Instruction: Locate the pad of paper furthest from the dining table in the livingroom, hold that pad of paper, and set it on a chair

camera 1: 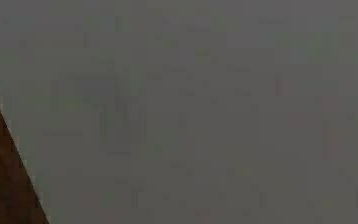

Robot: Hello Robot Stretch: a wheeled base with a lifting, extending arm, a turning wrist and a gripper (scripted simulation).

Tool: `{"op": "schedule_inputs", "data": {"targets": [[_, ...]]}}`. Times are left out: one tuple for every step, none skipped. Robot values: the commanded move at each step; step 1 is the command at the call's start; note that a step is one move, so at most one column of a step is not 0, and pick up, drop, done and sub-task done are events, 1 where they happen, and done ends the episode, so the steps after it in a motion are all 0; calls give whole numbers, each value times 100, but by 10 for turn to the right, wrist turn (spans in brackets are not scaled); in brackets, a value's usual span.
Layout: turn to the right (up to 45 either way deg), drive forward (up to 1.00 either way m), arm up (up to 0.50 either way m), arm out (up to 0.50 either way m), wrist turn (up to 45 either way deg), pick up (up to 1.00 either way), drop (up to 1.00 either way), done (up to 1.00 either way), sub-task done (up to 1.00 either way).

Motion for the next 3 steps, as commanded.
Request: {"op": "schedule_inputs", "data": {"targets": [[-450,0,0,0,0,0,0,0,0],[-450,0,0,0,0,0,0,0,0],[-450,0,0,0,0,0,0,0,0]]}}
